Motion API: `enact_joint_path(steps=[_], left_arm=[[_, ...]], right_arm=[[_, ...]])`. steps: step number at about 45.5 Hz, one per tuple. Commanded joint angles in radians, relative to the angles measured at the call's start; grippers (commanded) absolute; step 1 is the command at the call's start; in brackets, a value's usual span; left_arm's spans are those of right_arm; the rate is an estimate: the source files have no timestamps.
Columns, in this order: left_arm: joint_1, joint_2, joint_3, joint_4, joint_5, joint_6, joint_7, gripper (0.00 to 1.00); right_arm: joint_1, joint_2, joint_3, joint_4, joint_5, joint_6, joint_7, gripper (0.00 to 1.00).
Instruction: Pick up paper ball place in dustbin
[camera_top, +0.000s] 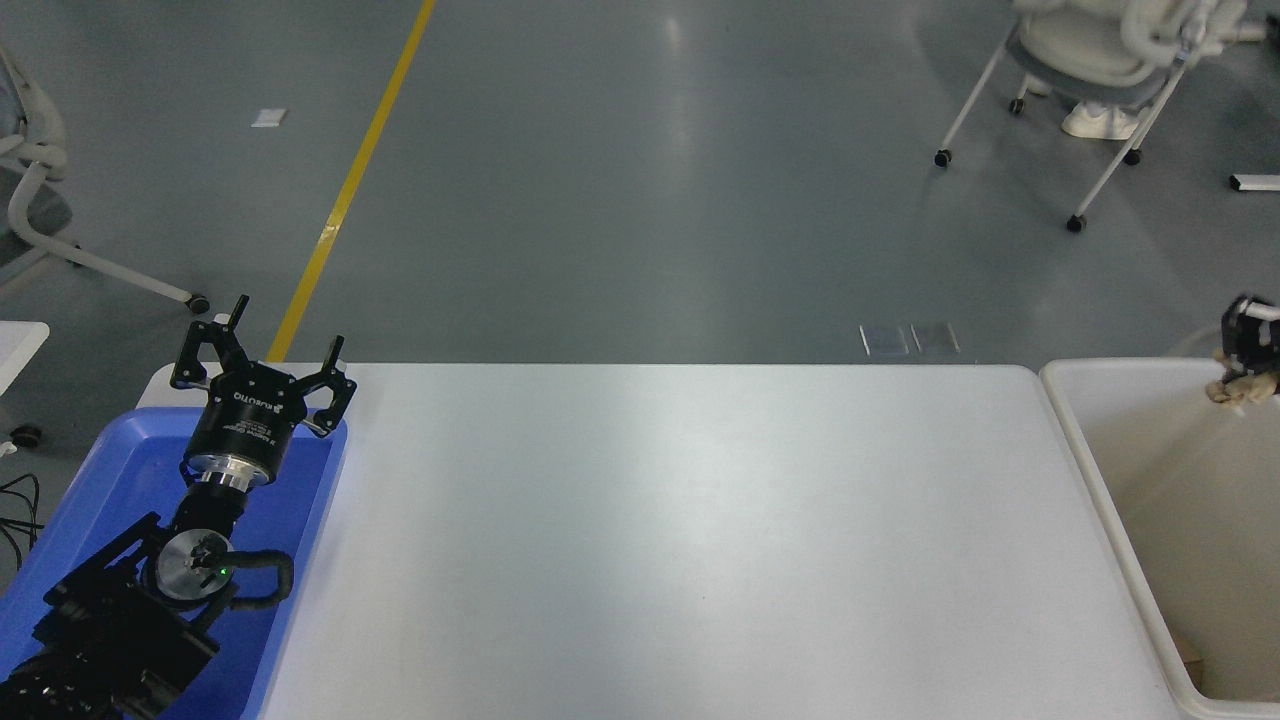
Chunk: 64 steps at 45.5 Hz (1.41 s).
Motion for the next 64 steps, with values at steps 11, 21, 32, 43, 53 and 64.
enact_joint_path(steps=[11, 21, 32, 43, 53, 64], left_arm=[[0.001, 0.0, 0.0, 0.0, -0.001, 0.0, -0.002, 1.0], [0.001, 0.0, 0.0, 0.0, -0.001, 0.0, -0.002, 1.0], [0.001, -0.001, 0.0, 0.0, -0.001, 0.0, -0.002, 1.0], [0.001, -0.001, -0.002, 0.0, -0.003, 0.0, -0.002, 1.0], [0.001, -0.001, -0.004, 0.0, -0.003, 0.0, -0.003, 1.0], [0.002, -0.001, -0.004, 0.002, -0.006, 0.0, -0.005, 1.0]], right_arm=[[-0.693, 0.164, 0.349, -0.682, -0.091, -0.117, -0.004, 0.0], [-0.765, 0.195, 0.344, -0.683, -0.092, -0.228, -0.005, 0.0], [-0.775, 0.195, 0.346, -0.685, -0.092, -0.27, -0.004, 0.29], [-0.808, 0.23, 0.347, -0.683, -0.089, -0.531, -0.002, 0.86], [-0.81, 0.233, 0.341, -0.683, -0.091, -0.541, -0.001, 0.89], [-0.811, 0.225, 0.352, -0.685, -0.092, -0.542, 0.004, 0.89]])
